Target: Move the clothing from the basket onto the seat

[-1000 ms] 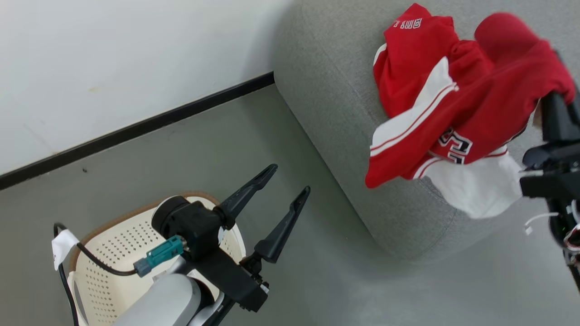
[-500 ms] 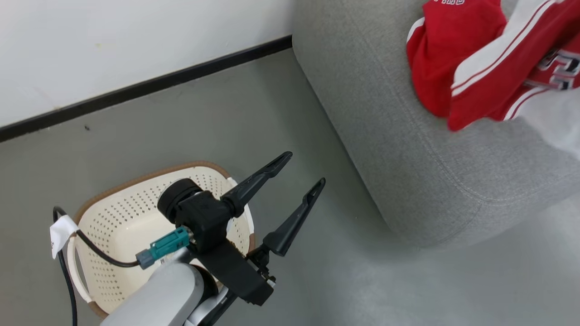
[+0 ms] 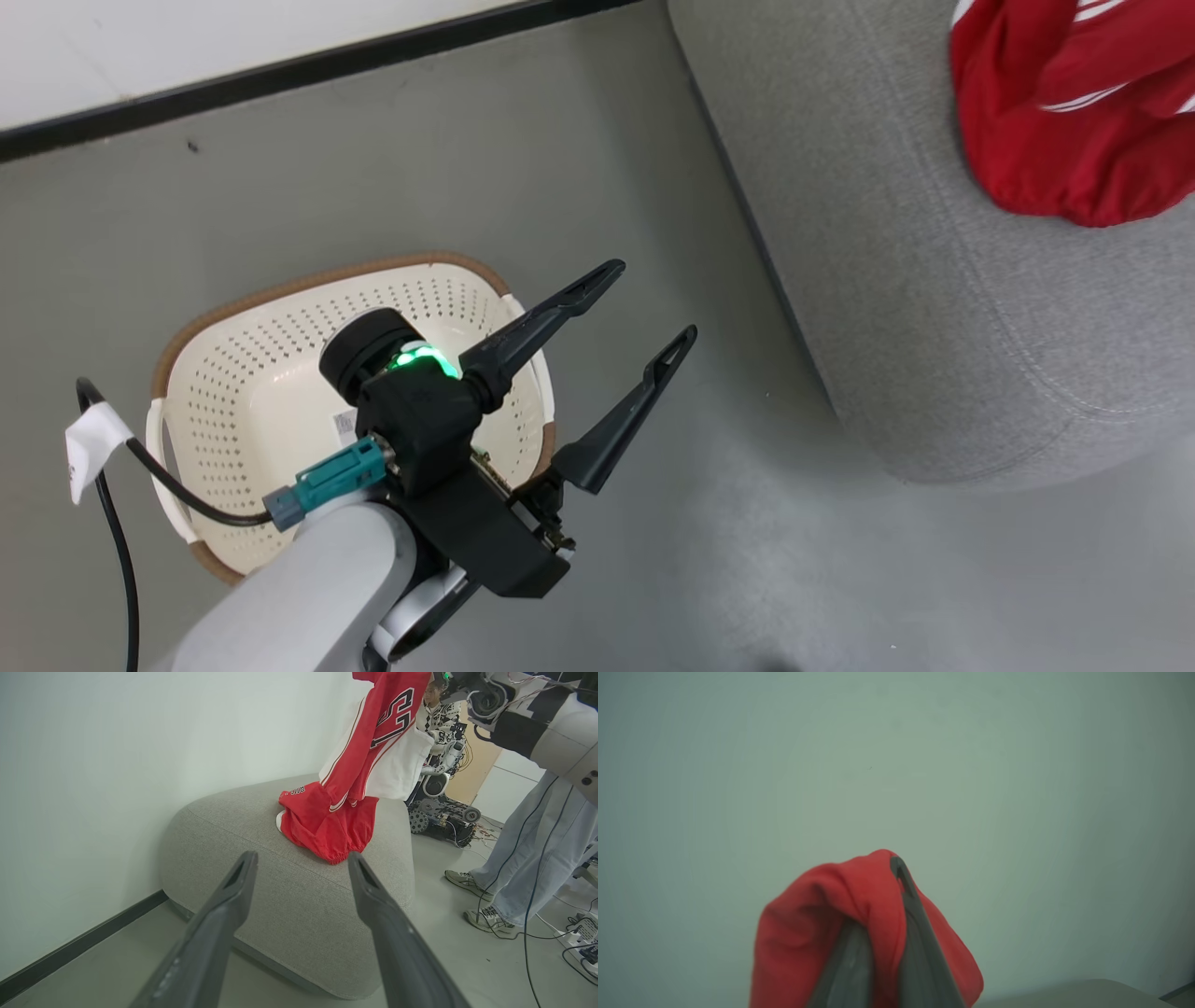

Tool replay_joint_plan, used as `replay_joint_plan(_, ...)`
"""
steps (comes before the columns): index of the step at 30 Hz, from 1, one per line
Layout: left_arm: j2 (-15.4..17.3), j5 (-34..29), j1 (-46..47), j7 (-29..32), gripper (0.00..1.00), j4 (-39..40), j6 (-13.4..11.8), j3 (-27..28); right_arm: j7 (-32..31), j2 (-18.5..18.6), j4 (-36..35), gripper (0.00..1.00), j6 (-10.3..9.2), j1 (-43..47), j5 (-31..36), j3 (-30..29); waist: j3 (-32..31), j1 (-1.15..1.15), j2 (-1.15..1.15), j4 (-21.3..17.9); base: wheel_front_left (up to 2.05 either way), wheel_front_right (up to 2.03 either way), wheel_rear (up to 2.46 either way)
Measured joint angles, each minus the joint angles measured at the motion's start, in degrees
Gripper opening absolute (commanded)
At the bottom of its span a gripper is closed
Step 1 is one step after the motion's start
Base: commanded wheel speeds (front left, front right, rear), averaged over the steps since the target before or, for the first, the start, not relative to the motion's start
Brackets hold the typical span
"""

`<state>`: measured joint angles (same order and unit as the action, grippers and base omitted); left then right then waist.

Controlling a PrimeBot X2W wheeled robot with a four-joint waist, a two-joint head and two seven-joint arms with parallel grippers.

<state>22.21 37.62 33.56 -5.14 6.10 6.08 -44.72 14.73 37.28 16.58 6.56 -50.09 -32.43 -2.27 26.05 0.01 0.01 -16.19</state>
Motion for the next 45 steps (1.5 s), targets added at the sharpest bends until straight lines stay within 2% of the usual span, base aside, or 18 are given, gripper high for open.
replay_joint_plan(6,0.5,-0.5,1.8,0.5,1.0,0.6,0.1,-0.1,0.0,3.1,6.3,0.0,0.01,-6.4,-0.9,-2.2,3.8,0.0,0.0,2.0,0.0,0.0,0.0)
replay_joint_plan(10,1.1,-0.5,2.6,0.6,1.0,0.7,0.5,-0.1,0.0,3.7,8.6,0.0,0.01,-8.5,-0.7,-2.8,5.8,0.0,0.0,3.0,0.0,0.0,0.0)
replay_joint_plan(16,2.0,-0.5,2.7,0.6,1.0,0.8,0.5,0.1,0.0,3.4,12.7,0.0,-0.93,-9.4,1.2,-1.7,8.2,-0.01,-0.01,3.9,0.0,0.0,0.0)
replay_joint_plan(23,2.6,-0.5,2.7,0.5,1.0,0.5,0.5,0.4,0.0,-0.1,20.3,0.0,-1.02,-7.4,3.2,2.4,9.5,-0.01,0.0,4.2,0.0,0.0,0.0)
replay_joint_plan(28,2.7,-0.5,3.0,0.4,1.0,0.5,0.5,0.8,-0.1,-0.2,23.7,0.0,-1.02,-6.2,4.4,3.8,9.6,-0.01,-0.01,4.2,0.0,0.0,0.0)
replay_joint_plan(33,2.8,-0.4,3.0,-0.1,1.0,0.3,0.5,0.9,-1.8,0.0,28.2,0.0,-2.33,-6.3,6.1,4.4,9.6,-0.01,0.0,4.1,0.0,0.0,0.0)
replay_joint_plan(38,2.8,-0.4,3.0,-0.2,1.0,0.1,0.5,0.9,-4.2,0.3,33.1,0.0,-4.42,-6.8,6.4,4.4,9.5,-0.01,-0.01,4.0,0.0,0.0,0.0)
replay_joint_plan(45,2.8,-0.4,3.0,-0.6,1.0,-0.3,0.5,0.9,-6.8,0.1,36.6,0.0,-4.45,-7.1,7.1,6.0,9.2,-0.01,-0.01,3.9,0.0,0.0,0.0)
